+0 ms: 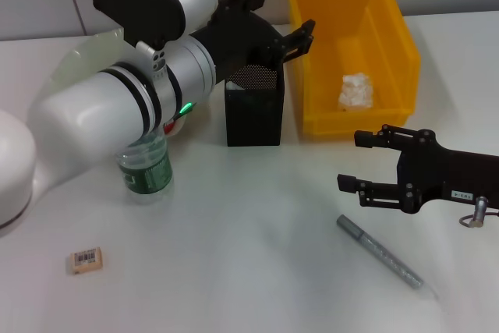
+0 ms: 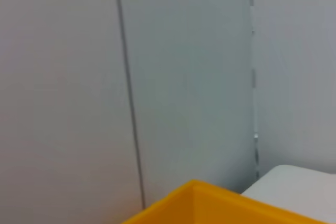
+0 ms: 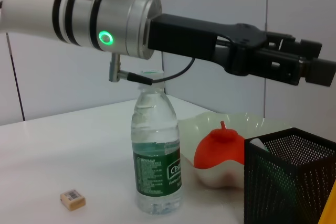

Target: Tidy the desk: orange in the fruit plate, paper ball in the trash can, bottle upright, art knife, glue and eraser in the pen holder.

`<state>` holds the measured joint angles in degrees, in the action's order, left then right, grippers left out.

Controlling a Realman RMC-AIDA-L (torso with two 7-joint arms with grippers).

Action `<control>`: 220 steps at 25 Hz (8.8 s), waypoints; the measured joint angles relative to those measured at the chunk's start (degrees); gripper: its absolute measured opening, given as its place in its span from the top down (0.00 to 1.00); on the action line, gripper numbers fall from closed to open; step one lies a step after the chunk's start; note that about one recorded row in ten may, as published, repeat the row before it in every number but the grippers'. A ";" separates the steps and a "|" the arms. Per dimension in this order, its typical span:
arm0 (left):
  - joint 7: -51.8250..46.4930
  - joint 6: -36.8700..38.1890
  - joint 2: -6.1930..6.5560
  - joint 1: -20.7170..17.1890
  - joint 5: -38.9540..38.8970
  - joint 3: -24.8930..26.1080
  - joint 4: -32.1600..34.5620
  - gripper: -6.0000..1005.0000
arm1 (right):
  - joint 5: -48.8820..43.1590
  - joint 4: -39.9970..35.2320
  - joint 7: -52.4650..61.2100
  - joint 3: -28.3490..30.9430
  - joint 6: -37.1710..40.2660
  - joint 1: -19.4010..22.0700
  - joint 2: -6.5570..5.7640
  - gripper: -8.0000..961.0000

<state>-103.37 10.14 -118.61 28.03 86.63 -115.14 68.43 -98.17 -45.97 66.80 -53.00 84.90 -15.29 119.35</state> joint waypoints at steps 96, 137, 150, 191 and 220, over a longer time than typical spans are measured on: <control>-26.45 84.81 -0.03 2.69 70.25 16.57 18.11 0.21 | 0.09 1.32 -0.80 -0.94 -0.08 -1.27 0.18 0.21; -26.22 82.77 -0.13 3.32 75.58 15.52 11.08 0.34 | 0.09 1.41 -0.79 -1.32 -0.08 -1.76 0.18 0.21; -26.40 82.92 -0.19 3.96 75.96 15.21 10.83 0.34 | 0.09 1.41 -0.80 -1.32 -0.09 -1.65 0.18 0.21; -27.11 84.00 -0.30 6.90 75.69 15.21 7.86 0.74 | 0.09 1.14 -0.79 -0.79 -0.09 -1.92 0.09 0.21; -23.84 84.41 -0.33 6.40 59.12 15.21 20.98 0.74 | 0.09 1.31 -0.80 -0.61 -0.09 -1.23 0.04 0.21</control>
<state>-127.21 94.55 -118.94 34.43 145.75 -99.93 89.41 -98.08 -44.65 66.00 -53.61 84.81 -16.52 119.39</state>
